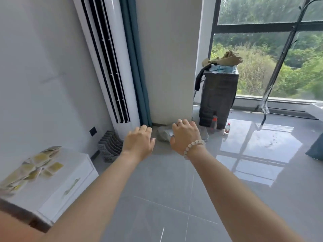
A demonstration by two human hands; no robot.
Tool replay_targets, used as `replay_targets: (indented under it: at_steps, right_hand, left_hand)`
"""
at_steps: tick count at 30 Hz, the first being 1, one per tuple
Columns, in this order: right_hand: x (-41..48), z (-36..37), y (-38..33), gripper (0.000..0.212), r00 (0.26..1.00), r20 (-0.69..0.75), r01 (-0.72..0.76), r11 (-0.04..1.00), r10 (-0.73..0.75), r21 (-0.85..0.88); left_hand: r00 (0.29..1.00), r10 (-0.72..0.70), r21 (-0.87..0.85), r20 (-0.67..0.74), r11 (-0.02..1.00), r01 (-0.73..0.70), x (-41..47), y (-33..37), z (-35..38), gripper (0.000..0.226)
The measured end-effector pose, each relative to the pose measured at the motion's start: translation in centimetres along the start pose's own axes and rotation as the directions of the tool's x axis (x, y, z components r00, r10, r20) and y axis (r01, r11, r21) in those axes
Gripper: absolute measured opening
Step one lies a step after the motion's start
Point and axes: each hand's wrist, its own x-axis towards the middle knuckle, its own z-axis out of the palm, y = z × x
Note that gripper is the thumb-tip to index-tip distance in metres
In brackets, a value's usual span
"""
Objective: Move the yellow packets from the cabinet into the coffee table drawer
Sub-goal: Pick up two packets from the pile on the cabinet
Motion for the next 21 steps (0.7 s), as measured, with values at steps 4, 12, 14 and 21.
replay_targets:
  at_steps: [4,12,14,21]
  right_hand:
    - [5.2,2.3,-3.0,0.030,0.987,0.028,0.156,0.986,-0.158,0.063]
    - [13.1,6.4,-11.6,0.031,0.944,0.017,0.324,0.936,-0.330,0.139]
    - [15.0,7.5,-13.7,0.032,0.931,0.017,0.359,0.921,-0.366,0.151]
    - [22.8,10.1,-21.6,0.033,0.871,0.001,0.483,0.856,-0.491,0.183]
  left_hand:
    - [0.992,-0.124,0.057,0.025,0.991,0.123,0.8,-4.6,1.7,0.039]
    - [0.946,-0.316,0.095,0.068,0.946,0.309,2.2,-13.9,4.4,0.040]
    - [0.940,-0.333,0.131,0.074,0.938,0.322,2.8,-16.3,5.1,0.041]
    - [0.892,-0.451,0.122,0.037,0.888,0.444,4.6,-25.8,7.9,0.038]
